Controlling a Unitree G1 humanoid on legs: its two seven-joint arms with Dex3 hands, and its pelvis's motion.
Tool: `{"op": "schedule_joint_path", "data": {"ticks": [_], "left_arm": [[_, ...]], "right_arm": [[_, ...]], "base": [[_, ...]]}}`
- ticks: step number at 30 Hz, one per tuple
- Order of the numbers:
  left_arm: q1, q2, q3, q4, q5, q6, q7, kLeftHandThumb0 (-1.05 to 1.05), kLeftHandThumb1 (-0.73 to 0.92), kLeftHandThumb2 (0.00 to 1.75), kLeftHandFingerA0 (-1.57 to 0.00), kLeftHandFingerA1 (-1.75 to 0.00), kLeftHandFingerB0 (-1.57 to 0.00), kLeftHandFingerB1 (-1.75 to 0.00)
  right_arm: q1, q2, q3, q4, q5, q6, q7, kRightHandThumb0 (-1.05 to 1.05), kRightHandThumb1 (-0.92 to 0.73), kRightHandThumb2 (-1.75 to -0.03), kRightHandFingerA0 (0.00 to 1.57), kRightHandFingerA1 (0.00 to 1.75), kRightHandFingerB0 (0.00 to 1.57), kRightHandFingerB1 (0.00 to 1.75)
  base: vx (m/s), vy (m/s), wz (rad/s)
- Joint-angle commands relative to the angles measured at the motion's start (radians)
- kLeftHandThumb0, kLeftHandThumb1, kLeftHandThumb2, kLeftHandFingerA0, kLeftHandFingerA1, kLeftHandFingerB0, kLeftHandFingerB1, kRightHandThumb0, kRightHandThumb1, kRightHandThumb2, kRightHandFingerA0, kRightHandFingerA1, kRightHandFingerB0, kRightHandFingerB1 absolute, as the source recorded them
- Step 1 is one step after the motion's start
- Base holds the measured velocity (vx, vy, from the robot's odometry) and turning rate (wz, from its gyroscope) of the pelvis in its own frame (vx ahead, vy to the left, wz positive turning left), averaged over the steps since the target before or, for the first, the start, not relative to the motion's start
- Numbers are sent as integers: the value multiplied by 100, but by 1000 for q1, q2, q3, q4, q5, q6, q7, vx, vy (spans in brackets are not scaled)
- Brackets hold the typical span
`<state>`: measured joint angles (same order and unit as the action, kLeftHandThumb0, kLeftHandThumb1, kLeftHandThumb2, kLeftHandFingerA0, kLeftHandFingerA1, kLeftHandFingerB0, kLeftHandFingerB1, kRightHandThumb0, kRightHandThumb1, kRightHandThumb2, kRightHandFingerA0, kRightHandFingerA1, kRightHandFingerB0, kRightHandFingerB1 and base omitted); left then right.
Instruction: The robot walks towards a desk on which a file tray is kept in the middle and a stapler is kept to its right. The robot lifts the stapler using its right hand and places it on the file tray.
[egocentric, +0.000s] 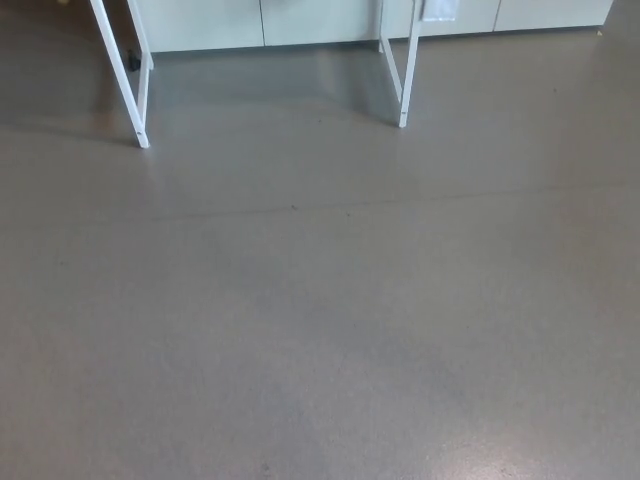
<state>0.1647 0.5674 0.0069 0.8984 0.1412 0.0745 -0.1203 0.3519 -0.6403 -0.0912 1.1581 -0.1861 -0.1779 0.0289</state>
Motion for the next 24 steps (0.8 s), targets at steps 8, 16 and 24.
{"op": "schedule_joint_path", "data": {"ticks": [8, 16, 24], "left_arm": [[-24, 56, -17, -19, 19, 46, -54, -52, 8, 111, -95, -110, -50, -86], [-33, 61, -25, -17, 23, 49, -58, -52, 8, 111, -95, -110, -50, -86], [-36, 65, -32, -18, 28, 53, -60, -52, 8, 111, -95, -110, -50, -86]], "right_arm": [[1, -18, -12, 66, 14, -151, -22, -68, -63, -60, 41, 51, 31, 33], [6, -10, -13, 83, 16, -164, -27, -68, -63, -60, 41, 51, 31, 33], [14, -3, -15, 92, 17, -171, -30, -68, -63, -60, 41, 51, 31, 33]], "base": [[2, 1, -1], [21, -20, 2], [78, -201, 7]]}}
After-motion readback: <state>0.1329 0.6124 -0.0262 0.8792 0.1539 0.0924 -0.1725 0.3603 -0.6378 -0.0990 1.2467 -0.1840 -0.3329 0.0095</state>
